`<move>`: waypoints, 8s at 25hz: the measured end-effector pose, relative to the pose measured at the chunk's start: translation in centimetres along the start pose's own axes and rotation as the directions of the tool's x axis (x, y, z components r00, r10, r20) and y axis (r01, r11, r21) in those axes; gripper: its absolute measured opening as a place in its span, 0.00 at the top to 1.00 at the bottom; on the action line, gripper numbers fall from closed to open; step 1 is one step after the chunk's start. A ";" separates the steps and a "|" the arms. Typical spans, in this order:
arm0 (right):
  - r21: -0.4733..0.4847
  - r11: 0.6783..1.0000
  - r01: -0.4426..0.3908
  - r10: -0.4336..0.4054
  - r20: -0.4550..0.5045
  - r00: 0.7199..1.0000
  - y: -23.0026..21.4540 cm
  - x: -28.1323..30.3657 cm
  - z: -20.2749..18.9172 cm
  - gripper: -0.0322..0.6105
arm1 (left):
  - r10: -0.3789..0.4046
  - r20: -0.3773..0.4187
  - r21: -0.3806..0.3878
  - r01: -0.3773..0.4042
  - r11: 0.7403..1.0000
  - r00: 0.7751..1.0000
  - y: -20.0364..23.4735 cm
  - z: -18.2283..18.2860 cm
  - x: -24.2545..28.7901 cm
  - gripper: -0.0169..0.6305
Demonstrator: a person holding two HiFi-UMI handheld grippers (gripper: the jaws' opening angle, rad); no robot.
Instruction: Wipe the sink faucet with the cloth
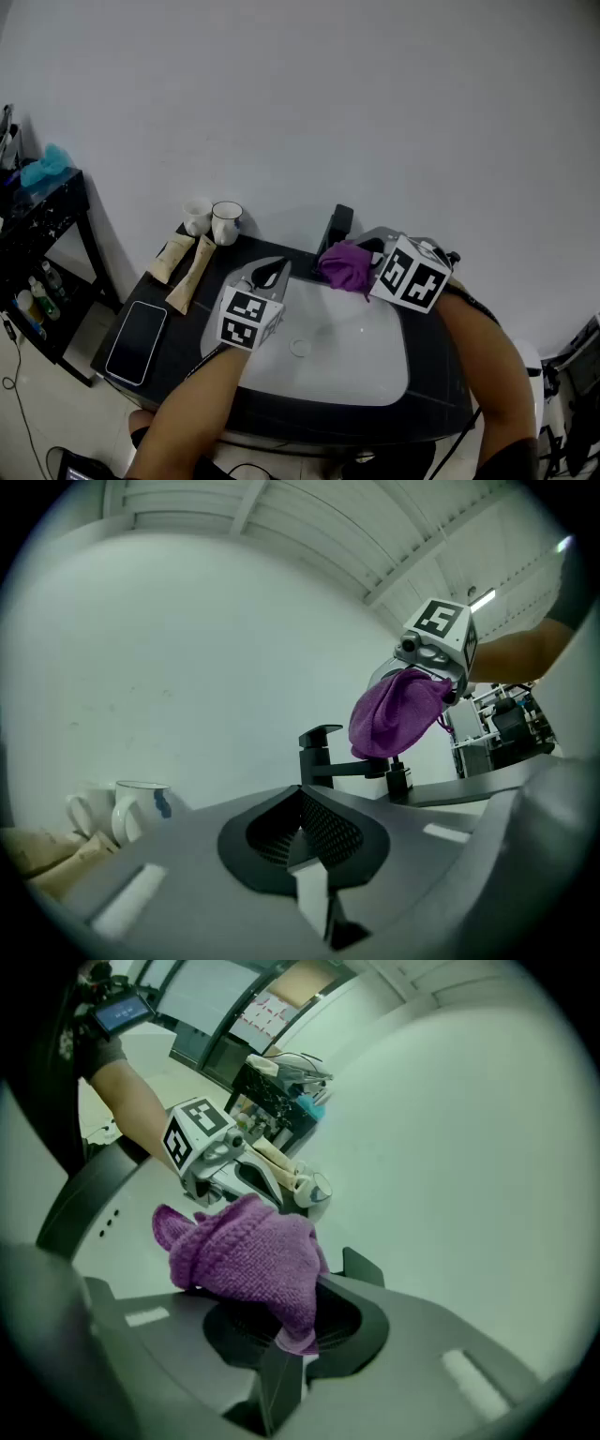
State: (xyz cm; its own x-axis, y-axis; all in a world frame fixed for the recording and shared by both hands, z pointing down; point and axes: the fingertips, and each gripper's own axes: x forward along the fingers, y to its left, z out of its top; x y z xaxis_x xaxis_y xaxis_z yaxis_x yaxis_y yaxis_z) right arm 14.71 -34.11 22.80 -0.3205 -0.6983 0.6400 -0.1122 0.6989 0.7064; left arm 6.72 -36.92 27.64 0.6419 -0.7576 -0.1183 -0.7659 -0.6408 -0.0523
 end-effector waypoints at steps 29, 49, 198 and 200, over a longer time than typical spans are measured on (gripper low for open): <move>0.015 0.980 0.196 -0.194 -0.080 0.978 -3.0 5.3 -3.4 0.87 | 0.011 -0.002 0.026 -0.011 1.000 1.000 0.6 -0.3 0.1 0.95; -0.126 0.972 0.197 -0.200 -0.013 0.980 8.0 1.6 -3.0 0.87 | 0.031 -0.094 0.119 -0.020 0.993 0.995 0.5 -1.7 -0.1 0.95; 0.733 -0.379 -0.565 -0.786 0.068 0.615 1.5 10.9 -1.1 0.86 | 0.310 0.253 0.028 -0.327 0.945 0.916 6.6 6.7 -7.5 0.95; 0.727 -0.391 -0.565 -0.783 0.060 0.619 1.8 10.9 -1.5 0.86 | 0.314 0.242 0.034 -0.332 0.943 0.918 6.6 6.4 -7.4 0.95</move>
State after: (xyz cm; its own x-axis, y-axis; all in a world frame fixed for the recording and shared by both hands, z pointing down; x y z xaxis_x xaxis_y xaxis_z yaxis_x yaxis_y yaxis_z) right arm 12.45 -40.75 31.49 -0.1664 -0.9704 -0.1752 -0.4587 0.2335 -0.8574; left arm -3.30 -34.75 21.83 0.3399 -0.8666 -0.3653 -0.9362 -0.3486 -0.0439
